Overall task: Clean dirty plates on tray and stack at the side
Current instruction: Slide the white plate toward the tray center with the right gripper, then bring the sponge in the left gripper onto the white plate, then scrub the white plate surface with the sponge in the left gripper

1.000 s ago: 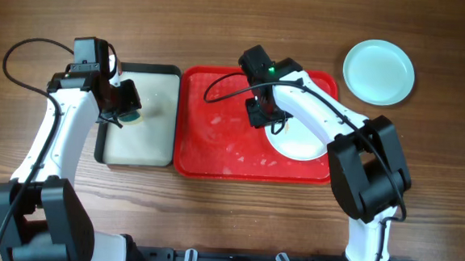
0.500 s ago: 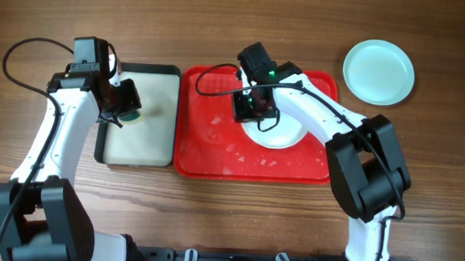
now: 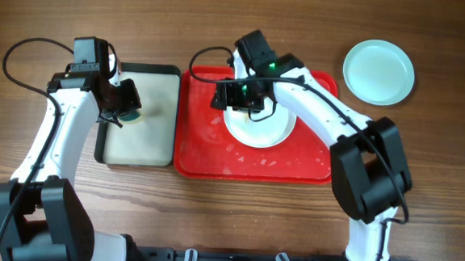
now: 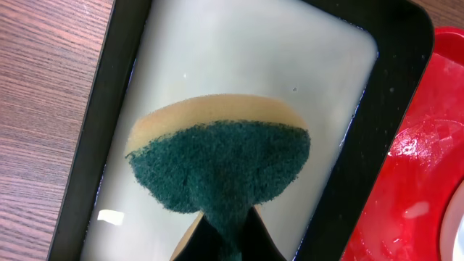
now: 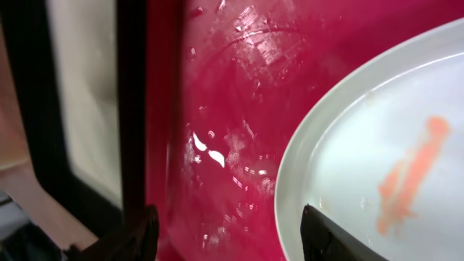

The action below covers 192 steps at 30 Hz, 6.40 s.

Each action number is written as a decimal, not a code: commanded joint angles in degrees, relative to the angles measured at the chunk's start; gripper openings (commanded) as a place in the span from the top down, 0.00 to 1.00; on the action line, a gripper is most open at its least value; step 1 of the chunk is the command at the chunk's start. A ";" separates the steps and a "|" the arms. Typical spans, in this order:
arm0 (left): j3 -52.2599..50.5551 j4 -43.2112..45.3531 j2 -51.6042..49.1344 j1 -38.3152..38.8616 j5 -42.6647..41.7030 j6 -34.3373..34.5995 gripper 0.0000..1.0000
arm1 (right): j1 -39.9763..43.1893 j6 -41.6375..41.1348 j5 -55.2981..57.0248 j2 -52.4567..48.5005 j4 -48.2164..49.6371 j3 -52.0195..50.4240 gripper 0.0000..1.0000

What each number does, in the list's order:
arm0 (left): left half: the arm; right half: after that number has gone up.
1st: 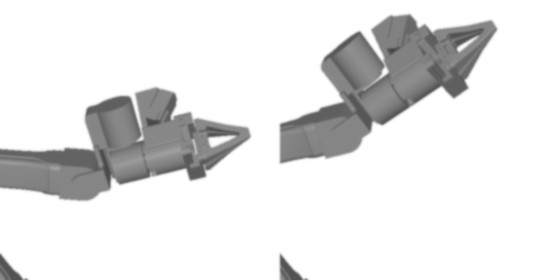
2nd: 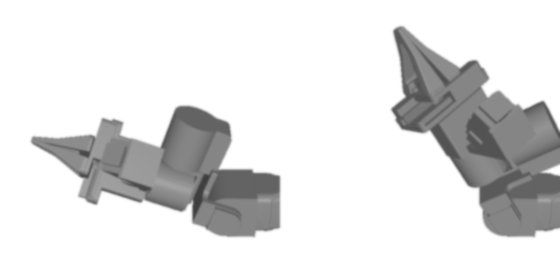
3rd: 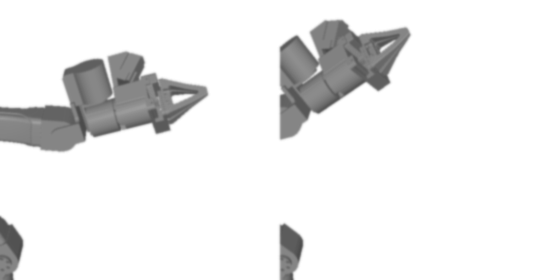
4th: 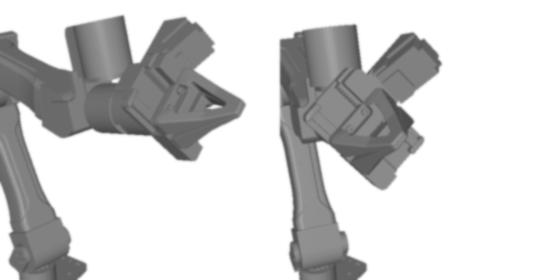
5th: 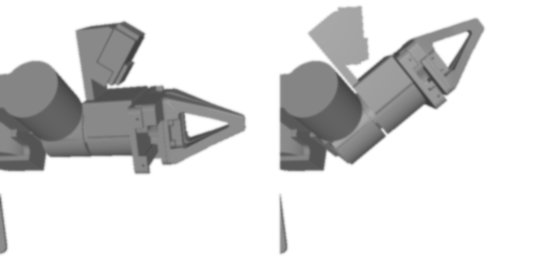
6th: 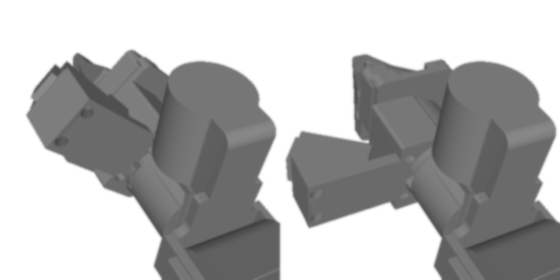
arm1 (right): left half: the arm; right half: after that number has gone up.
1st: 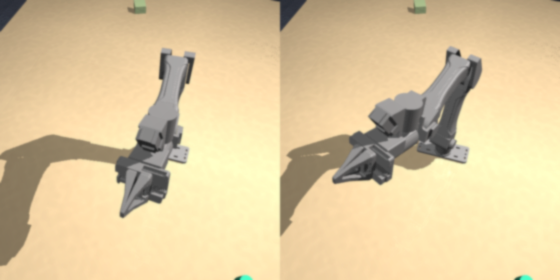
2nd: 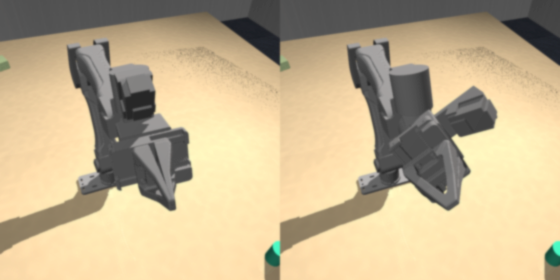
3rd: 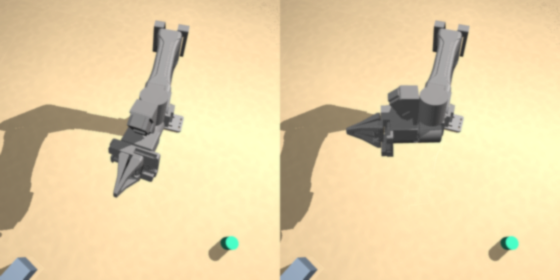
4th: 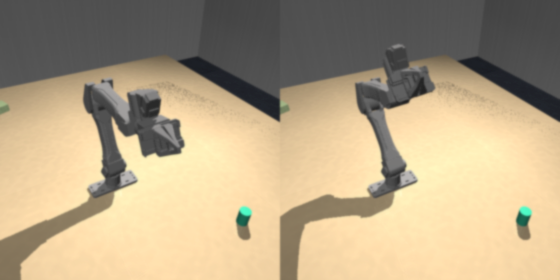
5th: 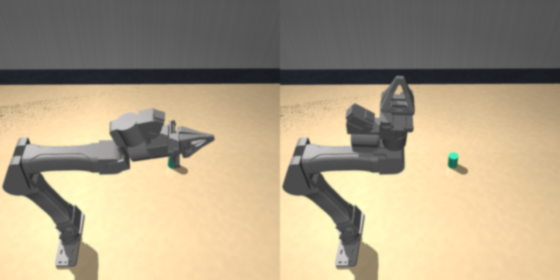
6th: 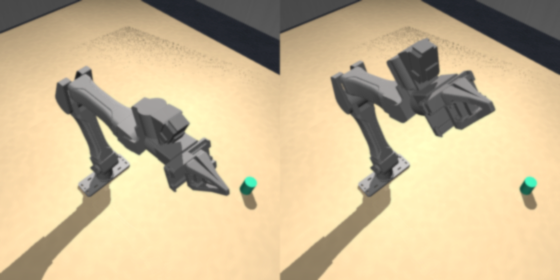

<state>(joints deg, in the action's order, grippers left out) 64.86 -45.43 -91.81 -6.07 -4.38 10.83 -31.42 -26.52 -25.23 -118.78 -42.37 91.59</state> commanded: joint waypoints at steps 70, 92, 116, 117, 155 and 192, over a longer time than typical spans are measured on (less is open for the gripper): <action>-0.15 14.01 0.24 25.31 -5.14 10.86 0.96 | 16.81 13.86 13.75 8.31 5.77 -20.85 0.75; -0.15 13.86 0.17 25.31 -4.96 10.40 0.96 | 12.57 9.38 1.33 8.31 8.94 -23.10 0.96; -0.15 9.70 0.13 25.35 -4.96 10.47 0.96 | 9.25 5.38 8.07 8.31 14.64 -24.85 0.75; -0.15 9.64 0.13 25.35 -4.96 10.49 0.96 | 9.25 5.35 8.07 8.31 14.67 -24.87 0.76; -0.15 9.18 0.13 25.35 -2.99 10.69 0.96 | 4.70 -6.67 10.25 8.31 16.65 -24.87 0.96; 1.36 12.35 -18.49 26.25 -0.81 8.94 0.96 | 4.70 -6.45 10.25 8.31 17.09 -24.87 0.96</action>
<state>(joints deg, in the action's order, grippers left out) 65.52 -32.93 -107.46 19.42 -3.27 20.84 -26.70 -32.99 -15.99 -109.82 -25.58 67.09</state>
